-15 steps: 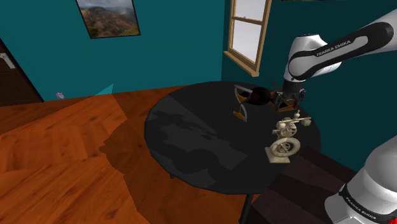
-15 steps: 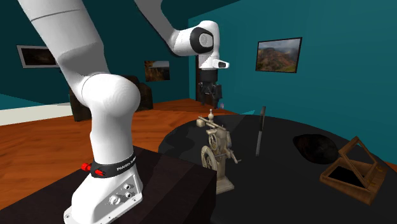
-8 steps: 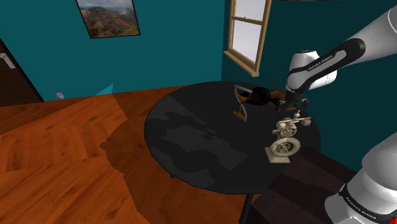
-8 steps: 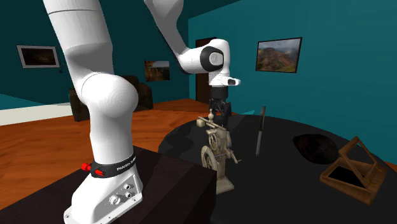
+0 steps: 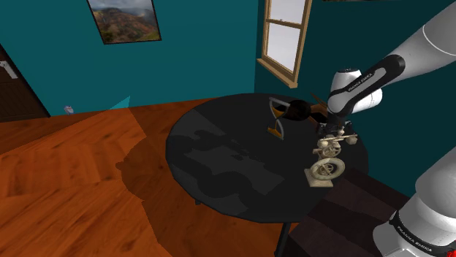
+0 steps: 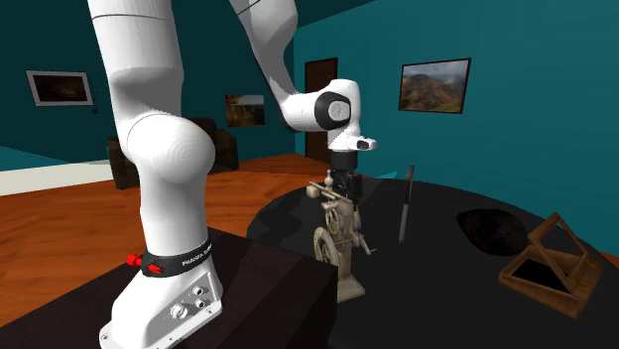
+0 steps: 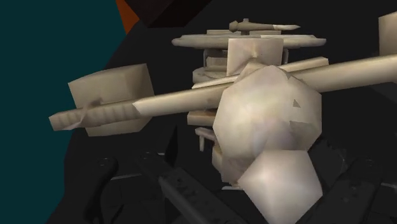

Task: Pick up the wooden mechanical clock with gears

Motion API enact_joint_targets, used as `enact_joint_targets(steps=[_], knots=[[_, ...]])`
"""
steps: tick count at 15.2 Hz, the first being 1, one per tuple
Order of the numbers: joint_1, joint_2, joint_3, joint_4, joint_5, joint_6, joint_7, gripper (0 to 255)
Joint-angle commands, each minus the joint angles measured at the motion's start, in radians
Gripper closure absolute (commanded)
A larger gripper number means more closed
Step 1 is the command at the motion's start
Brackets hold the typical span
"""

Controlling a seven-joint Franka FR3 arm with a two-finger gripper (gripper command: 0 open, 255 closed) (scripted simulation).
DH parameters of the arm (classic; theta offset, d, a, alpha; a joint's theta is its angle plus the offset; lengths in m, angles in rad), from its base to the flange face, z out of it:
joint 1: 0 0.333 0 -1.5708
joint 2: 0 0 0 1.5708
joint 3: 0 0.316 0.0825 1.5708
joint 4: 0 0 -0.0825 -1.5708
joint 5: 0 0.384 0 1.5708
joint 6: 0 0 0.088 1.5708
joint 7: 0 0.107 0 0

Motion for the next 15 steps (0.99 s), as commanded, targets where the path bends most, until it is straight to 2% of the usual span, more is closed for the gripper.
enact_joint_targets(steps=[1,2,11,15], knots=[[0.000,0.014,-0.001,0.000,0.001,0.014,0.000,0],[-0.001,0.015,-0.002,0.002,0.001,0.014,-0.003,255],[0.000,0.014,-0.001,0.000,0.001,0.014,-0.001,255],[0.000,-0.039,0.001,0.011,-0.001,-0.048,-0.003,255]])
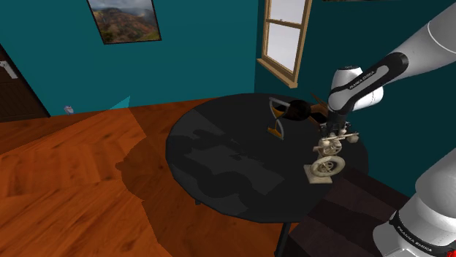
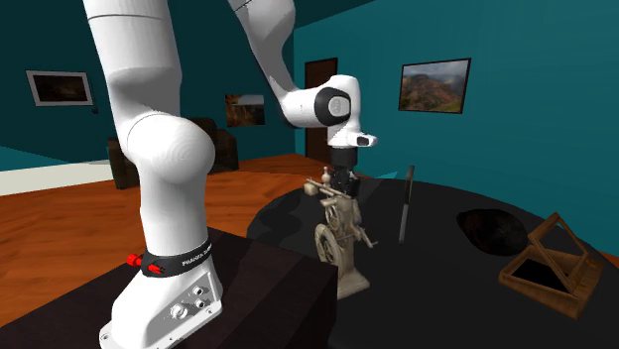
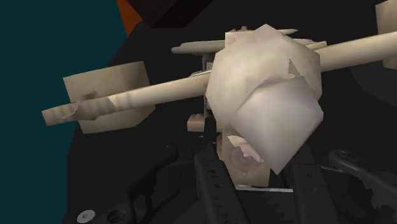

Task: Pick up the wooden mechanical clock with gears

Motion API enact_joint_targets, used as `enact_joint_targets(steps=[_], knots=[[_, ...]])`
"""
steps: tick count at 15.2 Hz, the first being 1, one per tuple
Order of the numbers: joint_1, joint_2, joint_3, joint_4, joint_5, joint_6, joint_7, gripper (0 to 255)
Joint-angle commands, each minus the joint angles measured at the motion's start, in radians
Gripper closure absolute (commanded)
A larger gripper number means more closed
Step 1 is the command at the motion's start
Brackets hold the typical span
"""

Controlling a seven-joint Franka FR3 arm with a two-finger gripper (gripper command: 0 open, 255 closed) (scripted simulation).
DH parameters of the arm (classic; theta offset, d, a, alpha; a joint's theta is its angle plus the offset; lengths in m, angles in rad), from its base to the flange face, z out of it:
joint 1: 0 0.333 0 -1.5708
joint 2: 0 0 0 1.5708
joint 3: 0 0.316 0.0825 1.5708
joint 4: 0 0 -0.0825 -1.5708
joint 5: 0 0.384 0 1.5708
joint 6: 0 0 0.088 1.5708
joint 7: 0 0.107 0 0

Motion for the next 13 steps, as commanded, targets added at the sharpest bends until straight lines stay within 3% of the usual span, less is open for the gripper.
enact_joint_targets(steps=[1,13], knots=[[-0.001,-0.026,0.000,0.009,-0.001,-0.033,-0.004,255],[0.000,-0.139,0.007,0.055,0.001,-0.191,-0.011,255]])
